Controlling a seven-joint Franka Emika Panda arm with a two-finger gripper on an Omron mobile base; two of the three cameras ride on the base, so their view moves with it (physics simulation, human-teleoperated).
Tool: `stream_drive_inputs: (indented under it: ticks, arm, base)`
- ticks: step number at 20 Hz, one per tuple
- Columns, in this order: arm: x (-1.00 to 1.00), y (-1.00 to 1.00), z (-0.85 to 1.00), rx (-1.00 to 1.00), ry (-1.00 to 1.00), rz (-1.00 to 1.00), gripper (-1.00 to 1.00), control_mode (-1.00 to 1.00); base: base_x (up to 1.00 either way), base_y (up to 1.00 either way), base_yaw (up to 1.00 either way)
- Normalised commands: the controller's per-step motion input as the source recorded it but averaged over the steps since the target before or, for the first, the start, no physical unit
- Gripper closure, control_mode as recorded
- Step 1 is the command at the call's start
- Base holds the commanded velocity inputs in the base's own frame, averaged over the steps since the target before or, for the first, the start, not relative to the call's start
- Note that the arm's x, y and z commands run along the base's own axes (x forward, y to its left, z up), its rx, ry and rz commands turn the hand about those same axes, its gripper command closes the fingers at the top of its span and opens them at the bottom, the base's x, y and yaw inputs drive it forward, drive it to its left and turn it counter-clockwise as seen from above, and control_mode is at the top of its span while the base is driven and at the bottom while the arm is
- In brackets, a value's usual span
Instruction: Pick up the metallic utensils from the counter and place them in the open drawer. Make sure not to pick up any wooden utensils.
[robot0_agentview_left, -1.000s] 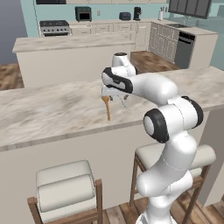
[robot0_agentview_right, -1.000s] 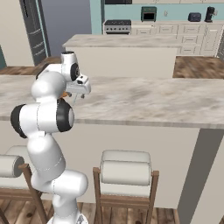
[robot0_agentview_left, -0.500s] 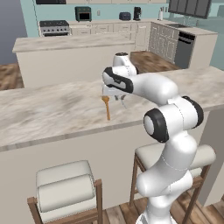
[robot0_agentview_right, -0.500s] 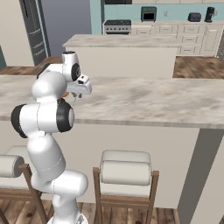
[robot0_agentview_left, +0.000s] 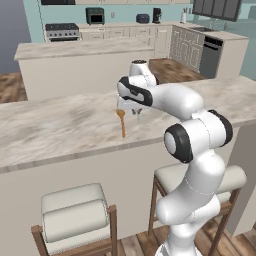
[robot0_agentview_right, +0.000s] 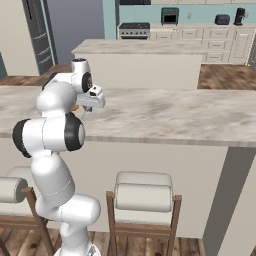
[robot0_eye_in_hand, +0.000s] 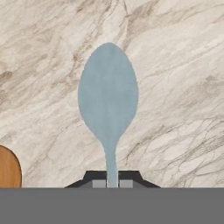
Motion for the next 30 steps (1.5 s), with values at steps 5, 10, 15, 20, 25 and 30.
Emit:
stream_drive_inputs:
  ticks: [5,10,15,20,25,30]
  arm:
    - [-0.34,-0.12,0.13,0.0,-0.03,0.02,1.0,-1.0]
    - [-1.0,-0.35,0.84,0.07,-0.21,0.06,1.0,-1.0]
    - [-1.0,-0.34,0.99,0.04,-0.21,0.08,1.0,-1.0]
    - [-1.0,-0.16,0.31,0.0,-0.1,0.11,1.0,-1.0]
    - [-0.97,0.02,-0.04,-0.03,0.0,0.11,1.0,-1.0]
    - [-0.44,0.05,-0.14,-0.1,0.01,0.03,1.0,-1.0]
  base:
    - [0.0,0.0,0.0]
    - [0.0,0.0,0.0]
    - [0.0,0.0,0.0]
    - [0.0,0.0,0.0]
    - [0.0,0.0,0.0]
    - [0.0,0.0,0.0]
